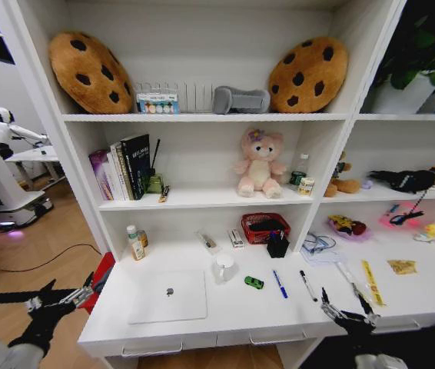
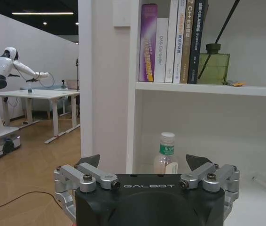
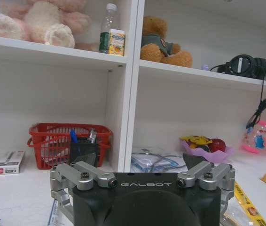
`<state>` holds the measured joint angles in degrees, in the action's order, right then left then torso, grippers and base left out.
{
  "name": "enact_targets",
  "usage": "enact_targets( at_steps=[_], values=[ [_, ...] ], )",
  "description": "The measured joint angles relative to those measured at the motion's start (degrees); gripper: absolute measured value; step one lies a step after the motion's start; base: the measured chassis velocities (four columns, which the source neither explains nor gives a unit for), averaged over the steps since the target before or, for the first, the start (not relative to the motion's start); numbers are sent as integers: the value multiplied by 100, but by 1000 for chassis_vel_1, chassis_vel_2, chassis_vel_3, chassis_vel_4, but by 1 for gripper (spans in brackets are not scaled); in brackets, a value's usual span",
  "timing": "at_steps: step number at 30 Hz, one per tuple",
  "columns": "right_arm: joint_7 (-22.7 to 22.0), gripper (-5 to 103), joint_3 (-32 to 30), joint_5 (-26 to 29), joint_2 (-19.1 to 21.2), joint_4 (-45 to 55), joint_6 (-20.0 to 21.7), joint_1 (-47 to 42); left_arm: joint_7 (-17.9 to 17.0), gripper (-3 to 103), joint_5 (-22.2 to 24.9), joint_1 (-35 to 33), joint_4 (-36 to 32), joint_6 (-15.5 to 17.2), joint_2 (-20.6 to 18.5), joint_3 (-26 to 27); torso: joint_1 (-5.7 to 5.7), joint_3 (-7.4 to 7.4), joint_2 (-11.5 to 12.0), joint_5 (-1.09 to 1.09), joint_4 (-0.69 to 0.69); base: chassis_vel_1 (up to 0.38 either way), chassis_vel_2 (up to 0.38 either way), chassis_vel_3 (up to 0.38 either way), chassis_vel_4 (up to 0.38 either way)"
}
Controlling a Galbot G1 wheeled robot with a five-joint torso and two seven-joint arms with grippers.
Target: Organize the objects on the table.
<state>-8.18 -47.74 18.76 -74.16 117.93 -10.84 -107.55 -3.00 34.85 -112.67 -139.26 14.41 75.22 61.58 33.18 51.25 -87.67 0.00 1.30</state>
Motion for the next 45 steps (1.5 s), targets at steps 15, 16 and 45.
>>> enact_targets(
  at_steps=[15, 16, 45],
  values=[
    [-9, 100, 135, 186, 67, 444, 219, -34, 289, 100, -382, 40, 100, -86, -27, -159, 1, 0, 0, 0, 0, 0, 0, 0, 0],
    [32, 100, 133, 266, 108, 546, 314, -84, 290, 100, -382, 40, 101, -87, -30, -159, 0, 0, 0, 0, 0, 0, 0, 0, 0],
    [1857, 100, 212, 968, 2131, -45, 464, 194, 298, 100, -374, 42, 108, -99, -43, -158, 1, 1, 0, 2, -1, 0, 0, 0, 0]
  ],
)
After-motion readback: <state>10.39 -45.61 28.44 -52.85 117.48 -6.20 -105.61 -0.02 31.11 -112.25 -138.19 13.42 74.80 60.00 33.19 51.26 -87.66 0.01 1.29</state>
